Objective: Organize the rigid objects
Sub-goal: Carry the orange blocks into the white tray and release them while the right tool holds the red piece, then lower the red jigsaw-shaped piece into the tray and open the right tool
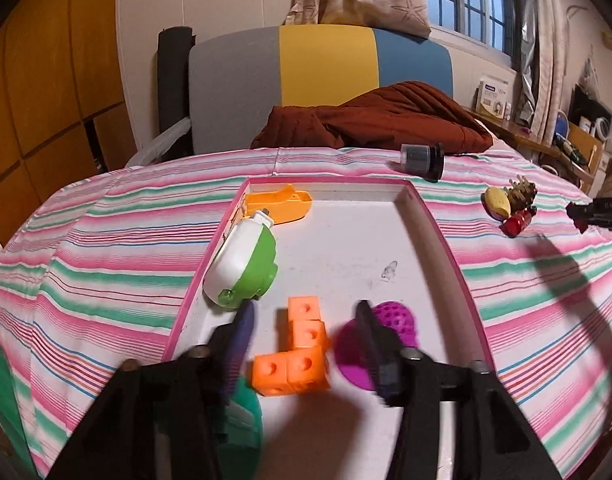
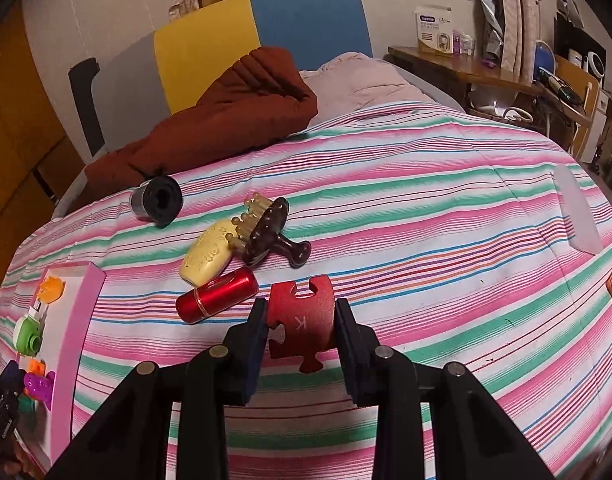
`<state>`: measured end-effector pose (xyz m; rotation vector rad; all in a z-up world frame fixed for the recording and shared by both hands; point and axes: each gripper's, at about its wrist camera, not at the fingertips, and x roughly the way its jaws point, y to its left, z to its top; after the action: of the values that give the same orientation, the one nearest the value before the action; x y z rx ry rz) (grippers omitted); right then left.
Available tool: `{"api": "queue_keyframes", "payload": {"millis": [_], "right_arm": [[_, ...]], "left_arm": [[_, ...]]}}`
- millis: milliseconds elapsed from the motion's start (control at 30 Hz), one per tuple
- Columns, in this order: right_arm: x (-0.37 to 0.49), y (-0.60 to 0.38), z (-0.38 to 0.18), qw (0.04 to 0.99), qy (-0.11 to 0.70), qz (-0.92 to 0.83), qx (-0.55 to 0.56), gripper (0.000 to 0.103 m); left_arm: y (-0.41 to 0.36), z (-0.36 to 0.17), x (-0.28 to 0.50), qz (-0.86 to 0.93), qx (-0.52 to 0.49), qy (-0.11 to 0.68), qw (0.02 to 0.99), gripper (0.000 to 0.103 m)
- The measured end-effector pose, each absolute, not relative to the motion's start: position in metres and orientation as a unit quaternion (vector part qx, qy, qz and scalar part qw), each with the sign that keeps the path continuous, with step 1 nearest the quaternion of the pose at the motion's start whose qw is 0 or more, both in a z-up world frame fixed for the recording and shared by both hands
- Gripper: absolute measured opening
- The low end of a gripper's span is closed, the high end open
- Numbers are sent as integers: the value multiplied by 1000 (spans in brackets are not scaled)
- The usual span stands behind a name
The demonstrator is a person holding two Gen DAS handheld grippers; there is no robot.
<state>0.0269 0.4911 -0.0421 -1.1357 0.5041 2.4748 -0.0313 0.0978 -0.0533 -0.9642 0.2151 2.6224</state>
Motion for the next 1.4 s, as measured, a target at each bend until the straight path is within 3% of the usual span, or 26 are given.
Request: {"api": "queue_keyframes", "payload": {"millis": [100, 167, 333, 767, 1000, 1400], "right_arm": [[27, 491, -42, 186, 179, 878, -404, 32], [27, 492, -42, 185, 180, 878, -403, 32], [27, 491, -42, 183, 181, 879, -402, 32], [23, 461, -35, 145, 153, 895, -393, 32], [18, 405, -19, 46, 149, 920, -359, 32], [-45, 272, -15, -75, 83, 908, -404, 32]], "left_arm": [[90, -49, -26, 927, -331, 50, 169, 70], [83, -44, -16, 932, -319, 24, 172, 88], [79, -32, 16, 948, -264, 20, 177, 102], [107, -47, 62, 939, -252, 88, 216, 103], [107, -49, 67, 935, -259, 87, 225, 103], [87, -48, 68, 939, -259, 79, 211, 103]]}}
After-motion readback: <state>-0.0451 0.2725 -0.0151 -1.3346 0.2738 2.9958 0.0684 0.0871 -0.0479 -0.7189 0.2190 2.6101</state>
